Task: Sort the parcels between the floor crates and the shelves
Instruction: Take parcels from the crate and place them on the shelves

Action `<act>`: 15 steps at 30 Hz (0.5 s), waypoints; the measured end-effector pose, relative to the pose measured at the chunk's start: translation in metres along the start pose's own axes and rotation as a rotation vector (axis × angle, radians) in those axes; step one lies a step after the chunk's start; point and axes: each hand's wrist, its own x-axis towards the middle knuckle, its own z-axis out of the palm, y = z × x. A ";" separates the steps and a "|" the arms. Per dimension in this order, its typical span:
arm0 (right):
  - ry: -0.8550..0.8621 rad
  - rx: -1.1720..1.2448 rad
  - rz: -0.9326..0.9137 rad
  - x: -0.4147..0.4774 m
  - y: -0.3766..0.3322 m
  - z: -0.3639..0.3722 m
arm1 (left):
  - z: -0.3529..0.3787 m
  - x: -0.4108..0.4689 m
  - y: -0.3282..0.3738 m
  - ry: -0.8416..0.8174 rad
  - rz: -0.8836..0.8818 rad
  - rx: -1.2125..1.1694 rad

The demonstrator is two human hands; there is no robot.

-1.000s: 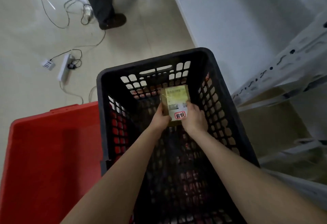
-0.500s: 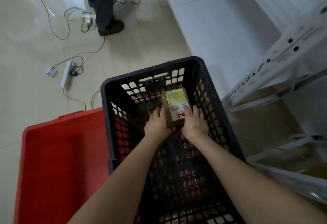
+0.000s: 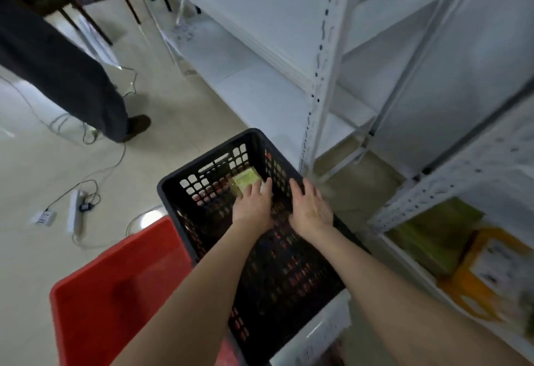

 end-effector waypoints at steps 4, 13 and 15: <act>0.071 0.031 0.102 -0.061 0.027 -0.028 | -0.022 -0.038 0.044 0.014 0.138 0.050; 0.247 0.063 0.387 -0.214 0.129 -0.068 | -0.033 -0.133 0.175 0.051 0.486 0.159; 0.261 0.083 0.439 -0.256 0.155 -0.075 | -0.032 -0.160 0.208 0.058 0.560 0.190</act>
